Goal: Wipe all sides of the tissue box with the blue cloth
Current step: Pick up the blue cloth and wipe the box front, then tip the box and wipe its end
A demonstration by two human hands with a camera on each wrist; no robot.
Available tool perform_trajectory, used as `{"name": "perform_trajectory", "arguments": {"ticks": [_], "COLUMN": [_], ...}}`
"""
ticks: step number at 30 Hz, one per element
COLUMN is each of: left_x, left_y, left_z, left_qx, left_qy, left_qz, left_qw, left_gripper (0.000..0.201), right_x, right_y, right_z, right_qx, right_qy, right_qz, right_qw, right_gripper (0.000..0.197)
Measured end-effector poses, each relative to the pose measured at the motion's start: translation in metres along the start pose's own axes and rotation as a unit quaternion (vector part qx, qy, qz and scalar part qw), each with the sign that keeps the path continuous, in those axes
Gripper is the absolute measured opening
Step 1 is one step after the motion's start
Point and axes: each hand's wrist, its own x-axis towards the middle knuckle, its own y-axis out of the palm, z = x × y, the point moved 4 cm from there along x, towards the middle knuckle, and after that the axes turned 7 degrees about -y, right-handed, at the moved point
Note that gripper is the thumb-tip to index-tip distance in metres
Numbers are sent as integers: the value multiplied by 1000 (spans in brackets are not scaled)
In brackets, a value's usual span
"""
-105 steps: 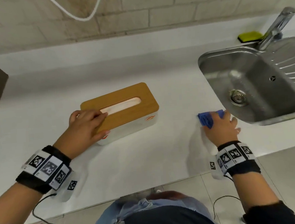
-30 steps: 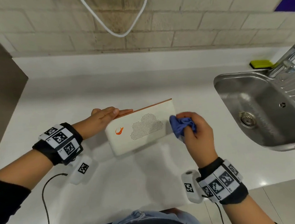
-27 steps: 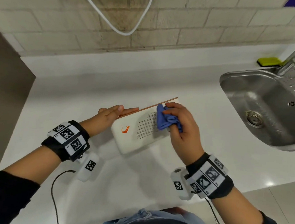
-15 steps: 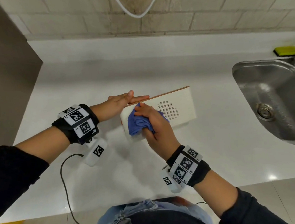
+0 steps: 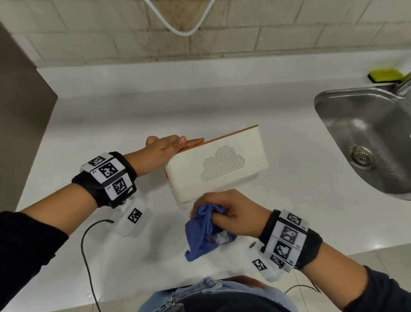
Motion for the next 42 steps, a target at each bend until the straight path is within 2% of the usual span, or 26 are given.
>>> {"name": "perform_trajectory", "arguments": {"ticks": [3,5,8,11,13,15,16,18,21,23,24,27,32,33,36,38,40,42], "left_x": [1,1,0,-3,-6,-11,-14,-21,-28,-32,-34,-39,-49,-47,-34,-29,-28,-34], "left_y": [-2,-2,-4,-6,-11,-18,-21,-26,-30,-32,-30,-20,47,63,88,92,92,82], "left_z": [3,1,-3,-3,1,5,7,13,25,33,36,33,-19,-29,-38,-41,-41,-42], "left_qx": [11,54,97,131,163,202,226,274,357,368,367,382,314,312,303,308,315,288], "left_qy": [20,25,7,24,40,58,66,67,69,72,73,58,31,22,-24,-42,-41,-27], "left_qz": [5,18,34,45,40,34,35,39,20,-8,-23,-69,-105,-118,-177,-196,-204,-238], "left_qw": [1000,998,995,990,985,977,971,959,931,927,927,920,943,942,936,930,926,927], "left_gripper": [40,43,61,99,108,100,93,86,74,60,60,72,85,88,82,72,67,66], "right_x": [-15,-24,-42,-63,-75,-85,-90,-96,-100,-98,-95,-88,-73,-70,-64,-63,-67,-69], "right_y": [-22,-43,-72,-93,-101,-107,-110,-115,-118,-119,-118,-115,-105,-103,-97,-95,-100,-110], "right_z": [6,10,12,3,-7,-17,-21,-25,-29,-28,-26,-29,-29,-29,-29,-33,-38,-33], "right_qx": [97,96,91,120,183,259,288,324,345,359,367,382,437,438,401,365,309,184], "right_qy": [17,22,20,21,22,24,22,14,21,28,29,25,12,9,28,58,76,74], "right_qz": [-126,-226,-369,-480,-522,-537,-540,-538,-532,-526,-520,-496,-414,-392,-334,-345,-407,-434], "right_qw": [987,969,925,869,833,803,790,778,773,770,771,779,798,809,853,863,856,879], "right_gripper": [27,22,15,18,18,12,16,20,26,65,79,63,68,72,110,120,115,82]}}
